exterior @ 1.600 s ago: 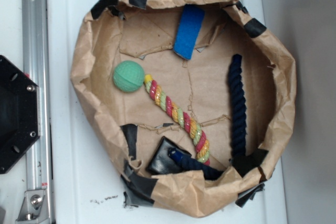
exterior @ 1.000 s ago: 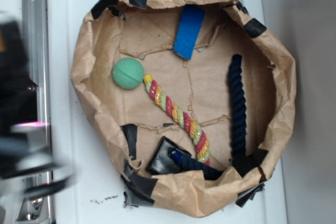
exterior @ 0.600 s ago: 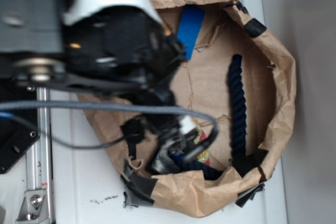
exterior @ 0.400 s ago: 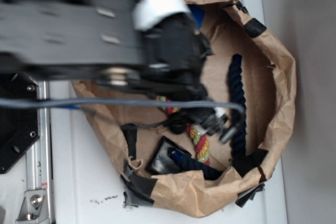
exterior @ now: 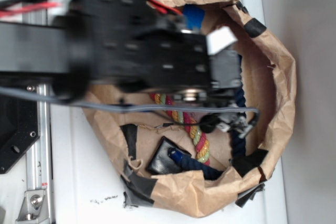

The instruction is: Grab the blue rope.

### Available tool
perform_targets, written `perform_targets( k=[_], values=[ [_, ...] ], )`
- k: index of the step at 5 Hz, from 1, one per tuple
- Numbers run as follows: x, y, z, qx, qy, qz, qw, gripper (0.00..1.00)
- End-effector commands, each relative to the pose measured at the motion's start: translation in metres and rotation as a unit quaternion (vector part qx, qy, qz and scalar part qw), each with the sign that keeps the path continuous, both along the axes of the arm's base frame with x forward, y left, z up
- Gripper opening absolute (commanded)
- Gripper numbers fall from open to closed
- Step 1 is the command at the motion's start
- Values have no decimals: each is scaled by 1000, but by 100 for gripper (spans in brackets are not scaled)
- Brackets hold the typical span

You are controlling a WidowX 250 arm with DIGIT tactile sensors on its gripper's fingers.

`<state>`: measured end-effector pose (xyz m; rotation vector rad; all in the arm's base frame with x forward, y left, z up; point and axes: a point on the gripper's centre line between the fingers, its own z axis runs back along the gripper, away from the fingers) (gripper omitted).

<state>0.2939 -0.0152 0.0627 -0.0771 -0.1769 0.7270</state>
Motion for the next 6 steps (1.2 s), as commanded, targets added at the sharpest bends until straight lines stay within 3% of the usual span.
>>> perform_targets(
  k=[1,2,3,4,5,6],
  values=[
    [52,4,15,-5,-59,18,998,100],
    [65,1,17,-14,-69,21,997,100],
    [71,-8,0,-19,-56,10,998,100],
    [64,-27,-29,-31,-18,-14,999,100],
    [28,-50,-45,-44,37,-84,995,100],
    [-3,-61,-35,-82,13,-114,990,0]
  ],
)
